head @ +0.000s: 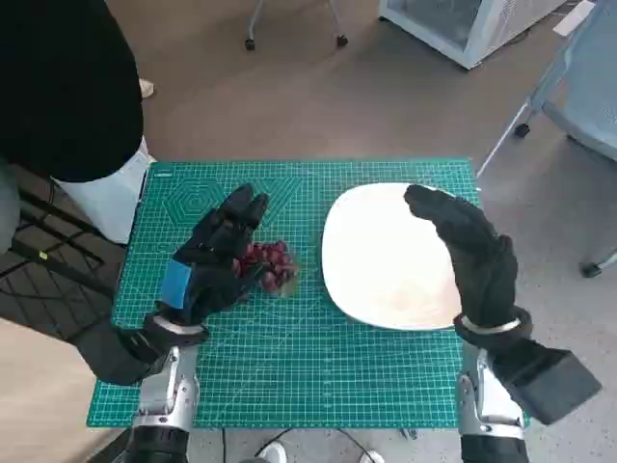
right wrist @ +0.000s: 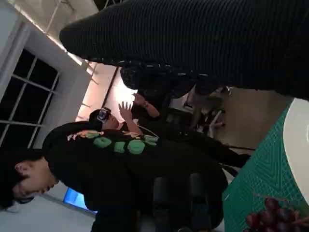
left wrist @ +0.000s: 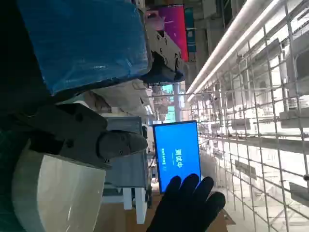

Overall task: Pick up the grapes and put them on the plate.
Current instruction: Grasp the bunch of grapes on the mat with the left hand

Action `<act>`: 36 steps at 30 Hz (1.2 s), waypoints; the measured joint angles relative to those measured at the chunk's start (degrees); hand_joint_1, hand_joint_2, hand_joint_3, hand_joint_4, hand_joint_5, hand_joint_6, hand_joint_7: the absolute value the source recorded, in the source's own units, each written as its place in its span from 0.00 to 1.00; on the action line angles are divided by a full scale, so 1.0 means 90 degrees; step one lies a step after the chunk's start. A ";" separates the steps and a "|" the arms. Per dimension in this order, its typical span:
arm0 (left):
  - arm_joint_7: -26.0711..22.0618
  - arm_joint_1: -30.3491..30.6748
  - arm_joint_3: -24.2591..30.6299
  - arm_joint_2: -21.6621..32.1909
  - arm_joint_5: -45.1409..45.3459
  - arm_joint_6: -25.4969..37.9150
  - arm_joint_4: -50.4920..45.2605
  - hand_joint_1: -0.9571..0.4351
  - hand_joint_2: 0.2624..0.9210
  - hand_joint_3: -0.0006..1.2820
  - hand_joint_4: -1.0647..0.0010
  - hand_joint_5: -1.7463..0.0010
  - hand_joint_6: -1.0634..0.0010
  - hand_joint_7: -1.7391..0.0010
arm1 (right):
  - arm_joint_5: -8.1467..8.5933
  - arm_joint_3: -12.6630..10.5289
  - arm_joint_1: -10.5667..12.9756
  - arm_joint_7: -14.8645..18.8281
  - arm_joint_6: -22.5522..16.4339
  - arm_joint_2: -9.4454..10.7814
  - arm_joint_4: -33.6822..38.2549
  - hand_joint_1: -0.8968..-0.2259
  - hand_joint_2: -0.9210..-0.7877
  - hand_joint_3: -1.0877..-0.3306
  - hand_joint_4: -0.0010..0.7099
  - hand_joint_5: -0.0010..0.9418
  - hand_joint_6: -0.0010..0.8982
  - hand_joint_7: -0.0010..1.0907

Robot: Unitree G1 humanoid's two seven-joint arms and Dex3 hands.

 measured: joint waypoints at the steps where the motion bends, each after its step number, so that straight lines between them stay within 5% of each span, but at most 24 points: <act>1: 0.0000 0.0000 0.0000 0.0000 0.0000 0.0000 0.0000 0.48 1.00 0.27 0.73 1.00 0.64 1.00 | 0.0000 0.0000 0.0000 0.0000 0.0001 0.0001 -0.0002 0.37 0.00 0.42 0.45 0.00 0.00 0.42; 36: -0.0063 0.0000 0.0019 0.0032 -0.0003 0.0052 -0.0027 0.47 1.00 0.26 0.73 1.00 0.64 1.00 | 0.0026 0.0002 0.0001 0.0003 0.0001 0.0066 0.0015 0.36 0.00 0.42 0.45 0.00 0.00 0.42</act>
